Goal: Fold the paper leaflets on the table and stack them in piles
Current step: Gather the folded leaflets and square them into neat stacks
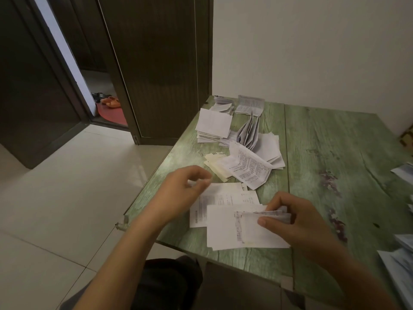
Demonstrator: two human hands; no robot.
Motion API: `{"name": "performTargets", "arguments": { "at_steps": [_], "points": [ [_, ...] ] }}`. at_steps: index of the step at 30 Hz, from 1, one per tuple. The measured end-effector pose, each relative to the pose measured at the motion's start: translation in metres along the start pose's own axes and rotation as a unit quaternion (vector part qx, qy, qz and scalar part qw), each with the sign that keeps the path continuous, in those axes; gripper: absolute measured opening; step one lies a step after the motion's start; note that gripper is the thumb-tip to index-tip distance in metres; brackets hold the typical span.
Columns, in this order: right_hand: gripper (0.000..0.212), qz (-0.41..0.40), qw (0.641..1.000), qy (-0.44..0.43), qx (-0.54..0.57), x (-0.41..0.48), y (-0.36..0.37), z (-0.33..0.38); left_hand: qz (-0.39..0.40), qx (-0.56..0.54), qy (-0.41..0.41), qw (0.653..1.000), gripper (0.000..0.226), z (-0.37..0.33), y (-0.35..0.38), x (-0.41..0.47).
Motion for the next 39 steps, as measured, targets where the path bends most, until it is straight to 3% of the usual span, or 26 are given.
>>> {"name": "performTargets", "arguments": {
  "at_steps": [5,12,17,21,25,32,36,39],
  "points": [
    [0.024,0.026,0.998,0.027,-0.047,-0.003,0.011,-0.004,0.057,0.101,-0.02,0.993,0.042,0.008,0.028,0.012],
    [0.021,-0.011,0.997,-0.012,-0.07,0.0,0.013,0.012,0.091,0.151,-0.027,0.984,0.047,0.009,0.041,0.016],
    [0.022,-0.015,0.995,0.008,-0.099,0.007,0.017,0.003,-0.001,0.204,0.033,0.978,0.03,-0.013,0.026,0.007],
    [0.024,-0.024,0.995,0.01,-0.094,0.006,0.018,-0.002,0.101,0.274,-0.018,0.956,0.069,0.003,0.051,-0.001],
    [0.025,-0.039,0.994,-0.019,-0.096,0.004,0.021,0.001,0.13,0.23,-0.02,0.964,0.065,0.0,0.055,0.0],
    [0.039,-0.086,0.986,-0.083,-0.113,-0.002,0.019,0.008,0.164,0.152,0.027,0.974,0.03,-0.017,0.062,-0.006],
    [0.033,-0.091,0.991,-0.084,-0.046,-0.01,0.011,0.011,0.187,0.08,0.042,0.978,0.012,-0.027,0.059,-0.016],
    [0.046,-0.077,0.995,-0.055,0.011,-0.014,0.008,0.009,0.118,-0.056,0.022,0.991,0.011,-0.02,0.028,-0.005]
  ]
}}
Point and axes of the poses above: each hand's wrist, its own x-axis towards the middle knuckle, its own y-axis out of the palm, z = x × y, the point moved 10 cm from there along x, towards the middle knuckle, and after that the axes turned 2 degrees about z, right-handed, at the moved point
